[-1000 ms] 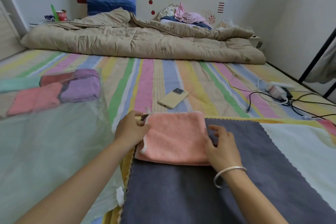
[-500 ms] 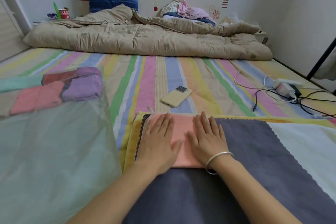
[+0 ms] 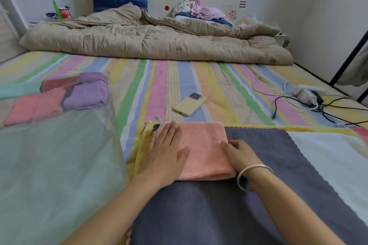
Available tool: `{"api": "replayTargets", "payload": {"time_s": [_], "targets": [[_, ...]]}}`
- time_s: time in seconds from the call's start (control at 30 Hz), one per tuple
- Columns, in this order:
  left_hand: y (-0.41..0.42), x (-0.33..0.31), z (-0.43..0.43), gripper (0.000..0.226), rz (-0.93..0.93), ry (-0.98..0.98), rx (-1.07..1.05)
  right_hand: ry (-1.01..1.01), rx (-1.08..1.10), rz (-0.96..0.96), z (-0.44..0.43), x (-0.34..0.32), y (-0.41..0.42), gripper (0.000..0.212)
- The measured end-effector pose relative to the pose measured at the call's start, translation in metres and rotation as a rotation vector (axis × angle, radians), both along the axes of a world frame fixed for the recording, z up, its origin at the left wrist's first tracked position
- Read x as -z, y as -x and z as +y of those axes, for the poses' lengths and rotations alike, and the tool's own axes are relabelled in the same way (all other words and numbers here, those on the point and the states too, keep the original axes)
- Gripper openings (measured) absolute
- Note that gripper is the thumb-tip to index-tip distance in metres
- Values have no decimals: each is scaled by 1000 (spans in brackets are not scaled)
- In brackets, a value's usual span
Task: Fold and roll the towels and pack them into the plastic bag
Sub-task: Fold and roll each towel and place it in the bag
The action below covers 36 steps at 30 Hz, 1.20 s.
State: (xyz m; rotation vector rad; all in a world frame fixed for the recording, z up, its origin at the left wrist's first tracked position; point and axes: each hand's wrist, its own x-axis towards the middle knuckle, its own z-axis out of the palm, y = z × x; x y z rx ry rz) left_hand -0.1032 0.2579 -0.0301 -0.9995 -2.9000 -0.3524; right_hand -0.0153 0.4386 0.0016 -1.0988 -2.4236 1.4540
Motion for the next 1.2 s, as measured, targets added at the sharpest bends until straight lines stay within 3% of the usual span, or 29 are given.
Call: {"api": "replayTargets", "payload": {"time_s": [0.13, 0.33, 0.43, 0.57, 0.63, 0.7, 0.8, 0.9, 0.97, 1.07, 1.2], "targets": [[-13, -22, 6, 68, 64, 77, -39, -9, -21, 10, 0, -3, -2, 34], [-41, -38, 53, 62, -13, 18, 130, -73, -48, 52, 21, -18, -20, 29], [-46, -25, 73, 63, -60, 41, 116, -103, -76, 35, 37, -22, -30, 29], [-55, -5, 77, 90, 11, 50, 88, -62, -114, 31, 42, -21, -35, 26], [-52, 3, 79, 84, 10, 50, 88, -21, -98, 84, 35, -23, -31, 25], [-46, 5, 80, 65, 58, -84, 129, 26, -86, 163, 24, -29, -26, 24], [-41, -14, 62, 19, -34, -692, 110, -14, -145, 229, 1, -38, -17, 23], [-30, -32, 27, 33, -312, -1081, -265, -211, -268, 160, -27, -44, -5, 27], [-17, -30, 9, 31, -518, -1135, -421, -338, -374, 62, -48, -44, 4, 31], [-9, -27, -3, 30, -841, -1171, -475, -453, -449, -56, -75, -41, 15, 38], [-4, -17, -10, 21, -894, -1196, -480, -535, -474, -122, -95, -34, 21, 37]]}}
